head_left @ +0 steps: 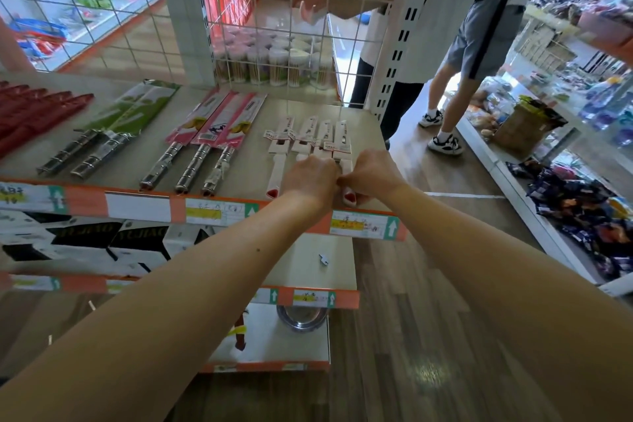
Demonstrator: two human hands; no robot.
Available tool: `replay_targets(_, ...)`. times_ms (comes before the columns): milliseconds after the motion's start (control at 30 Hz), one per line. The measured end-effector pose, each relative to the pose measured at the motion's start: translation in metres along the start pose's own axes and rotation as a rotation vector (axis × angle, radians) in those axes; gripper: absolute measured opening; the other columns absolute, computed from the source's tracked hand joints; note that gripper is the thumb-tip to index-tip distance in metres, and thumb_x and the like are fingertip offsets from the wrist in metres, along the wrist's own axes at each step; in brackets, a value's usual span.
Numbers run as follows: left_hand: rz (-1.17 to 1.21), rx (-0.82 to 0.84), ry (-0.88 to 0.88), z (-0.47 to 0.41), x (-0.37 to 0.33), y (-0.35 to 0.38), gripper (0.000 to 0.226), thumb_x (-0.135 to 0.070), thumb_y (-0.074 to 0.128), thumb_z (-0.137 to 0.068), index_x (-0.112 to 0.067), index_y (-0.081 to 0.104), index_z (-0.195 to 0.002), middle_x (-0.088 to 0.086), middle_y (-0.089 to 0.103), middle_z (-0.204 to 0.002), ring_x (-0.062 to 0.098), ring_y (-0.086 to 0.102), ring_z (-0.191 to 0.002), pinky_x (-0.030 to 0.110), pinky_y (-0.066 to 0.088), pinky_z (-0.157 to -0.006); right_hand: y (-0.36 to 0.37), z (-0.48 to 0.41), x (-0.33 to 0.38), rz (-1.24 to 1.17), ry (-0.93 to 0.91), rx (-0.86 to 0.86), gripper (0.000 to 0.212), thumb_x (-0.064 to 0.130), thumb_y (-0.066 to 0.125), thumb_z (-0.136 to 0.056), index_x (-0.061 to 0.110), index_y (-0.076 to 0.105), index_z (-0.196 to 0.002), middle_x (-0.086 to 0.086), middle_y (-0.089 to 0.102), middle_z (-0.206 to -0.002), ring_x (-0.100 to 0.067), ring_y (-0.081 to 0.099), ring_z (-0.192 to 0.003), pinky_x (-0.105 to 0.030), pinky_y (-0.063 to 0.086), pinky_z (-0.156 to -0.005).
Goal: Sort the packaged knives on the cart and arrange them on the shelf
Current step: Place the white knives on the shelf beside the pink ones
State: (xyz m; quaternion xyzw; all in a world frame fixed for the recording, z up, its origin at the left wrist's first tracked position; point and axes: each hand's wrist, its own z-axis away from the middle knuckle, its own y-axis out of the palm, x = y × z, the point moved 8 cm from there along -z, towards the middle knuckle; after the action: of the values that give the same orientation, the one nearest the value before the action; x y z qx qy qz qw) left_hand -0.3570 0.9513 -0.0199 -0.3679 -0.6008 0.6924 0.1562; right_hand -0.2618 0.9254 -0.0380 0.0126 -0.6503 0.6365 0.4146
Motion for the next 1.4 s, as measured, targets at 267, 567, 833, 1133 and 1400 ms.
replay_targets(267,0.052,0.044,-0.028,-0.011,0.014,0.008,0.031,-0.028,0.049,-0.095,-0.005,0.060,-0.112,0.015,0.060,-0.115,0.027,0.057,-0.104,0.031,0.043,-0.077,-0.004,-0.004,-0.003,0.044,0.033,-0.030,0.034,0.020,0.060,-0.091,0.021,0.044,-0.060,0.009,0.054,-0.051,-0.003,0.050,-0.032,-0.004,0.030,-0.029)
replay_targets(567,0.097,-0.181,0.074,-0.019,0.058,-0.046,0.033,-0.036,0.052,-0.092,-0.011,0.067,-0.107,0.008,0.067,-0.105,0.020,0.063,-0.083,0.026,0.051,-0.065,-0.018,0.017,0.023,0.221,0.079,-0.185,0.036,0.037,0.055,-0.091,0.012,0.058,-0.117,-0.009,0.062,-0.113,-0.025,0.058,-0.102,-0.031,0.044,-0.079)
replay_targets(833,-0.004,-0.123,0.178,-0.003,0.097,-0.041,0.046,-0.048,0.043,-0.093,-0.020,0.055,-0.128,0.012,0.050,-0.136,0.032,0.046,-0.122,0.040,0.035,-0.104,-0.004,0.048,0.050,0.236,0.189,-0.325,0.035,0.035,0.048,-0.094,0.013,0.058,-0.120,-0.010,0.060,-0.120,-0.027,0.055,-0.112,-0.029,0.041,-0.080)
replay_targets(1133,-0.009,-0.059,0.201,0.071,0.127,-0.052,0.047,-0.048,0.045,-0.092,-0.022,0.051,-0.130,0.005,0.040,-0.145,0.028,0.036,-0.132,0.045,0.035,-0.103,0.051,0.115,0.094,0.284,0.141,-0.245,0.032,0.027,0.053,-0.089,0.015,0.059,-0.118,-0.010,0.050,-0.126,-0.028,0.048,-0.116,-0.040,0.045,-0.097)
replay_targets(1400,-0.120,-0.057,0.158,0.213,0.179,-0.048,0.045,-0.048,0.044,-0.092,-0.023,0.053,-0.129,0.002,0.047,-0.140,0.028,0.035,-0.130,0.043,0.037,-0.101,0.112,0.230,0.121,0.277,0.099,-0.183,0.031,0.028,0.052,-0.091,0.010,0.061,-0.115,-0.010,0.052,-0.124,-0.027,0.049,-0.115,-0.031,0.041,-0.090)
